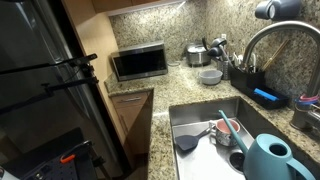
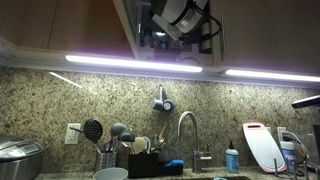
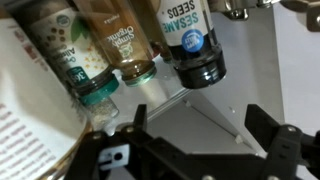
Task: Take the salt shaker from the cabinet and put it on the counter
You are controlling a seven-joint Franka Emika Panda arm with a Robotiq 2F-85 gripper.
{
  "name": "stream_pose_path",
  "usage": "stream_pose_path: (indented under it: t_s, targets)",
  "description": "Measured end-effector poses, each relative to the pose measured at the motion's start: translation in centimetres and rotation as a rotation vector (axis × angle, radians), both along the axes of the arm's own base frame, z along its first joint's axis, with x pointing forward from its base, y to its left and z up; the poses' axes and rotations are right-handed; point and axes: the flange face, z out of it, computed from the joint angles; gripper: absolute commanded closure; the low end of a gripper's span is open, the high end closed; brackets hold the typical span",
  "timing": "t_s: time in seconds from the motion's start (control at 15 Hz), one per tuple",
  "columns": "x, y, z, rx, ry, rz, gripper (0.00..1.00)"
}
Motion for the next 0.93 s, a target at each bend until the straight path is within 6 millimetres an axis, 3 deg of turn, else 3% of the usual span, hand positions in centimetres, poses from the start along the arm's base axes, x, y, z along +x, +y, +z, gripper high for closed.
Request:
stream_pose_path:
  t_s: [0.27,0.6,0.93]
  targets:
    - [0.3,0.5,-0.7,-0.001,0.012,0.009,0.00]
    - [0.9,-1.0,-1.5,-0.010,0.029,-0.017,0.00]
    - [1.5,-1.1,-2.4,-0.018,0.060,-0.019,0.00]
